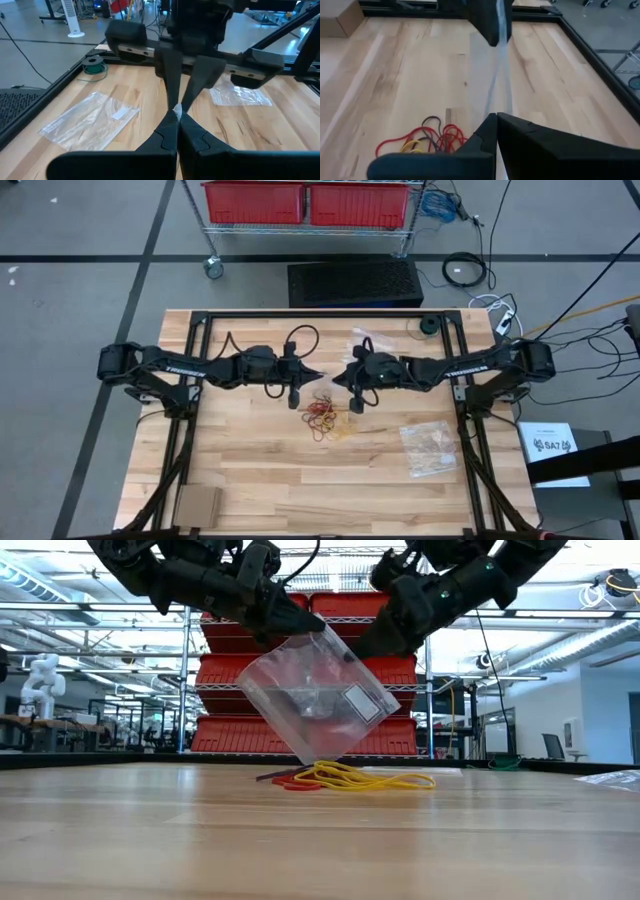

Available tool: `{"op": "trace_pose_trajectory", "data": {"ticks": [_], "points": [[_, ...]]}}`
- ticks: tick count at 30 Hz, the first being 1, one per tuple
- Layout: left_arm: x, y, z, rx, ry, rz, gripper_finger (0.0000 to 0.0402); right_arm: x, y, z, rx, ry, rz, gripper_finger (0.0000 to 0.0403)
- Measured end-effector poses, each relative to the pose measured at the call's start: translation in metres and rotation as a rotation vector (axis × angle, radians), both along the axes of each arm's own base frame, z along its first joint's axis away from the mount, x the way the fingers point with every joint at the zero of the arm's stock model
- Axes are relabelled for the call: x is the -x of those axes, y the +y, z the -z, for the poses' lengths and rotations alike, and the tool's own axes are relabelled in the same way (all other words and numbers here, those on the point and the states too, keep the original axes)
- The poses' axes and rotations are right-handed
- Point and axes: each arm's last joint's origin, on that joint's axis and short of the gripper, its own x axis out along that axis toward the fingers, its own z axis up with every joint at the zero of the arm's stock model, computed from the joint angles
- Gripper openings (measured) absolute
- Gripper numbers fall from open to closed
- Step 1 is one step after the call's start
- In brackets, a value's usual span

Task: Sort rubber bands
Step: Open the top left transparent zip bag

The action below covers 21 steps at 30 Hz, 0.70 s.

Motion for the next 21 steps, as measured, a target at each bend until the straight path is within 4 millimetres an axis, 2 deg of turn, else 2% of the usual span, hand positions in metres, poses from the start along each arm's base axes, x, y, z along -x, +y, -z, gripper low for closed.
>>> {"op": "trace_pose_trajectory", "data": {"ticks": [9, 17, 21], "points": [[0.000, 0.000, -0.001, -0.001, -0.006, 0.000, 0.0000, -0.004, -0.001, -0.002, -0.071, -0.047, -0.038, 0.0000], [0.000, 0.000, -0.002, -0.004, -0.023, -0.006, 0.0000, -0.007, -0.003, -0.006, -0.054, -0.111, -0.043, 0.0000], [0.000, 0.000, -0.003, -0.005, -0.029, -0.006, 0.0000, -0.012, -0.002, 0.002, -0.084, -0.093, -0.057, 0.0000]]}}
